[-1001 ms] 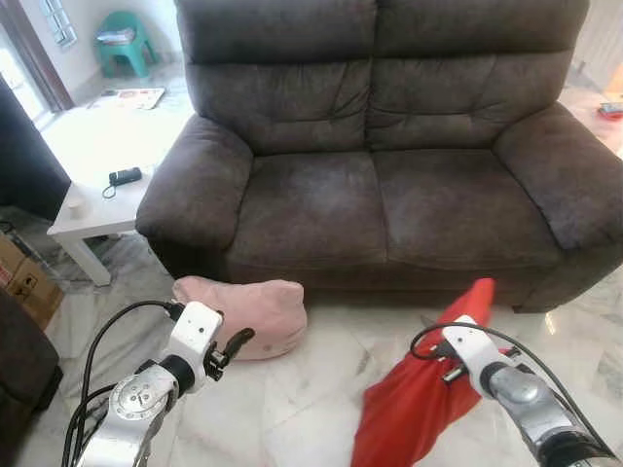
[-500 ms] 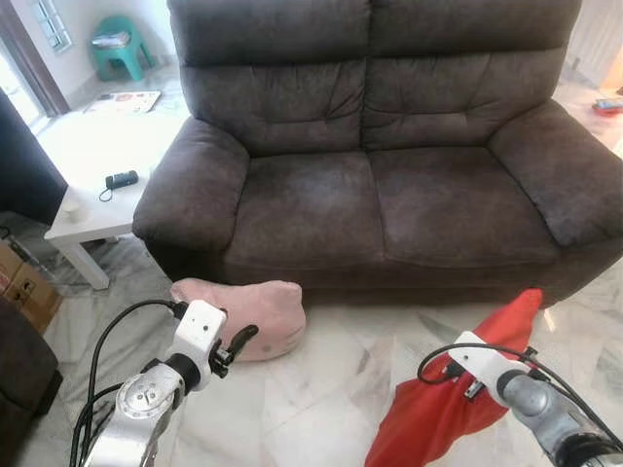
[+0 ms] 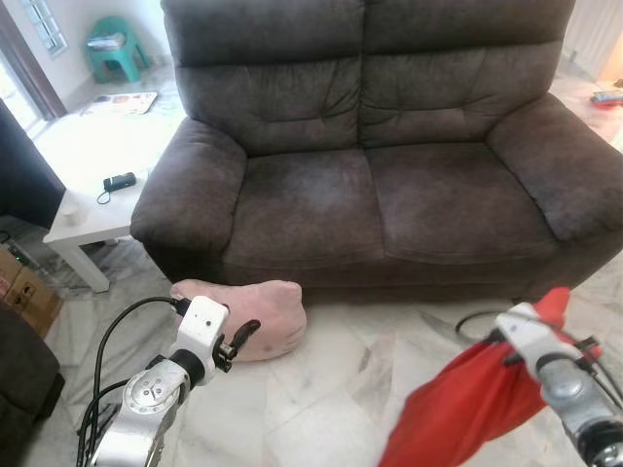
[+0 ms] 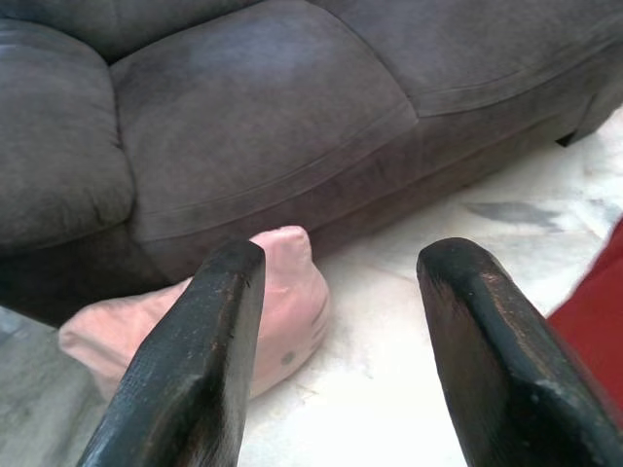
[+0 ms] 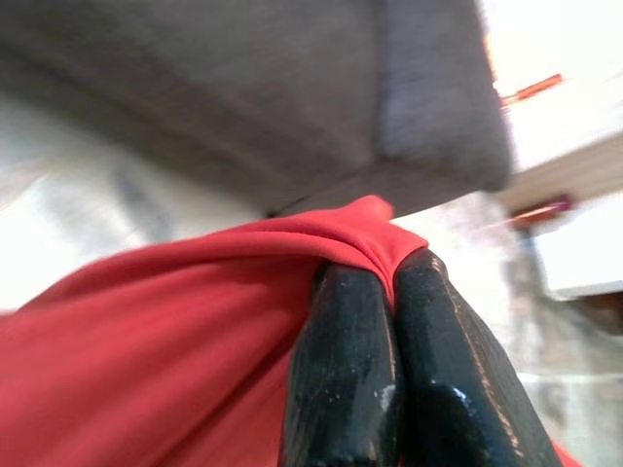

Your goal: Move the pillow to the sofa from floor

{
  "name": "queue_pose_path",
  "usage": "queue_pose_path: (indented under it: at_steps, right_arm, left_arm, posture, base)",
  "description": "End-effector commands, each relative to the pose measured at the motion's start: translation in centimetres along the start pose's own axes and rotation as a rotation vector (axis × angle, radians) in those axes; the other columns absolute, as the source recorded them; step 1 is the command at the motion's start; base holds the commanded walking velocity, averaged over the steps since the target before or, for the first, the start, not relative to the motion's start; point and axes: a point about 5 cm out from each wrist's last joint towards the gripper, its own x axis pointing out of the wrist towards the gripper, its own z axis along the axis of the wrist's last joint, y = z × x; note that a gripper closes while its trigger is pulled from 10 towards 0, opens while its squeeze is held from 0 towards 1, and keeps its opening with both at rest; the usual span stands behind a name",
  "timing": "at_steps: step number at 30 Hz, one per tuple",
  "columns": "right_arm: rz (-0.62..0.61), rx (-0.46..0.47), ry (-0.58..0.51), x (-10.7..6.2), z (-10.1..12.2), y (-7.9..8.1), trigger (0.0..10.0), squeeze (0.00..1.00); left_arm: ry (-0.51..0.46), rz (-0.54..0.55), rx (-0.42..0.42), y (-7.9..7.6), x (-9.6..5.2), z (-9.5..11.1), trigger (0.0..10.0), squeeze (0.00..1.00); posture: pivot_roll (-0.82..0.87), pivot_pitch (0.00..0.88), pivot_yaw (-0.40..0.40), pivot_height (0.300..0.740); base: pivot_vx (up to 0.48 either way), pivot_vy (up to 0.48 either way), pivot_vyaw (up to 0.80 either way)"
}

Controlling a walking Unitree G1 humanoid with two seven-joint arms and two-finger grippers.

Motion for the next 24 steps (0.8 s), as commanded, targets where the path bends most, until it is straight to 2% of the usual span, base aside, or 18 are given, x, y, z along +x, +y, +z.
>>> queue_pose_path:
  at_steps: [1,3,4,5,7,8,9,10,11,12,13,14,15,16,17,19,21,24]
  right_arm:
    - [-0.16,0.028,-0.092,0.7,2.3,-3.6,10.0,0.0]
    - [-0.187,-0.1,-0.102,0.8,2.2,-4.6,10.0,0.0]
    - [-0.187,-0.1,-0.102,0.8,2.2,-4.6,10.0,0.0]
    - [-0.151,-0.203,-0.108,0.7,1.8,-4.4,10.0,0.0]
    - [-0.125,-0.226,-0.11,0.7,1.6,-4.1,10.0,0.0]
    - [-0.082,-0.226,-0.118,0.6,1.5,-3.6,10.0,0.0]
    - [0.03,-0.205,-0.118,0.4,1.1,-2.1,10.0,0.0]
    - [0.03,-0.205,-0.118,0.4,1.1,-2.1,10.0,0.0]
    - [0.201,-0.243,-0.131,-0.3,0.4,0.5,10.0,0.0]
    - [0.311,-0.26,-0.123,-0.8,-0.2,1.8,10.0,0.0]
    - [0.311,-0.26,-0.123,-0.8,-0.2,1.8,10.0,0.0]
    - [0.498,-0.223,-0.091,-1.7,-1.2,3.7,10.0,0.0]
    - [0.61,-0.223,-0.087,-2.3,-1.6,4.8,10.0,0.0]
    - [0.61,-0.223,-0.087,-2.3,-1.6,4.8,10.0,0.0]
    - [0.782,-0.241,-0.081,-3.3,-2.2,6.2,10.0,0.0]
    - [0.957,-0.243,-0.083,-4.4,-2.6,7.5,10.0,0.0]
    - [1.211,-0.253,-0.108,-6.4,-2.6,8.7,10.0,0.0]
    - [1.308,-0.251,-0.121,-7.2,-2.3,9.0,10.0,0.0]
  left_arm:
    - [0.005,0.028,0.018,0.6,-0.1,-0.1,10.0,0.0]
    - [0.004,0.036,0.018,0.7,-0.1,-0.1,10.0,0.0]
    - [0.004,0.036,0.018,0.7,-0.1,-0.1,10.0,0.0]
    - [0.006,0.036,0.016,0.6,-0.1,-0.2,10.0,0.0]
    - [0.006,0.035,0.014,0.6,-0.1,-0.2,10.0,0.0]
    - [0.007,0.033,0.011,0.5,-0.1,-0.2,10.0,0.0]
    - [0.009,0.025,0.009,0.4,-0.1,-0.3,10.0,0.0]
    - [0.009,0.025,0.009,0.4,-0.1,-0.3,10.0,0.0]
    - [0.009,0.01,0.003,0.2,0.0,-0.3,10.0,0.0]
    - [0.009,0.003,0.004,0.2,0.1,-0.3,10.0,0.0]
    - [0.009,0.003,0.004,0.2,0.1,-0.3,10.0,0.0]
    - [0.008,-0.002,0.004,0.1,0.1,-0.2,10.0,0.0]
    - [0.007,-0.005,0.004,0.1,0.2,-0.2,10.0,0.0]
    - [0.007,-0.005,0.004,0.1,0.2,-0.2,10.0,0.0]
    - [0.005,-0.012,0.003,0.2,0.2,-0.1,10.0,0.0]
    - [0.003,-0.019,0.005,0.1,0.3,-0.1,10.0,0.0]
    - [0.0,-0.032,0.004,0.1,0.3,0.1,10.0,0.0]
    - [-0.001,-0.045,0.004,0.1,0.3,0.1,10.0,0.0]
  posture:
    - [0.02,0.032,0.028,0.74]
    - [0.01,0.034,0.026,0.74]
    - [0.01,0.034,0.026,0.74]
    - [0.01,0.034,0.026,0.74]
    - [0.01,0.034,0.026,0.74]
    - [0.01,0.037,0.024,0.74]
    - [0.01,0.037,0.024,0.74]
    - [0.01,0.037,0.024,0.74]
    - [0.01,0.035,0.02,0.74]
    - [0.01,0.034,0.018,0.74]
    - [0.01,0.034,0.018,0.74]
    - [0.01,0.03,0.013,0.74]
    - [0.01,0.028,0.01,0.74]
    - [0.01,0.028,0.01,0.74]
    - [0.01,0.024,0.007,0.74]
    - [0.01,0.024,0.005,0.74]
    - [0.01,0.018,0.003,0.74]
    - [0.01,0.014,-0.001,0.74]
  base:
    - [0.0,0.0,0.0]
    - [0.0,0.0,0.0]
    - [0.0,0.0,0.0]
    - [0.0,0.0,0.0]
    - [0.0,0.0,0.0]
    - [0.0,0.0,0.0]
    - [0.0,0.0,0.0]
    - [0.0,0.0,0.0]
    - [0.0,0.0,0.0]
    - [0.0,0.0,0.0]
    - [0.0,0.0,0.0]
    - [0.0,0.0,0.0]
    - [0.0,0.0,0.0]
    - [0.0,0.0,0.0]
    - [0.0,0.0,0.0]
    - [0.0,0.0,0.0]
    - [0.0,0.0,0.0]
    - [0.0,0.0,0.0]
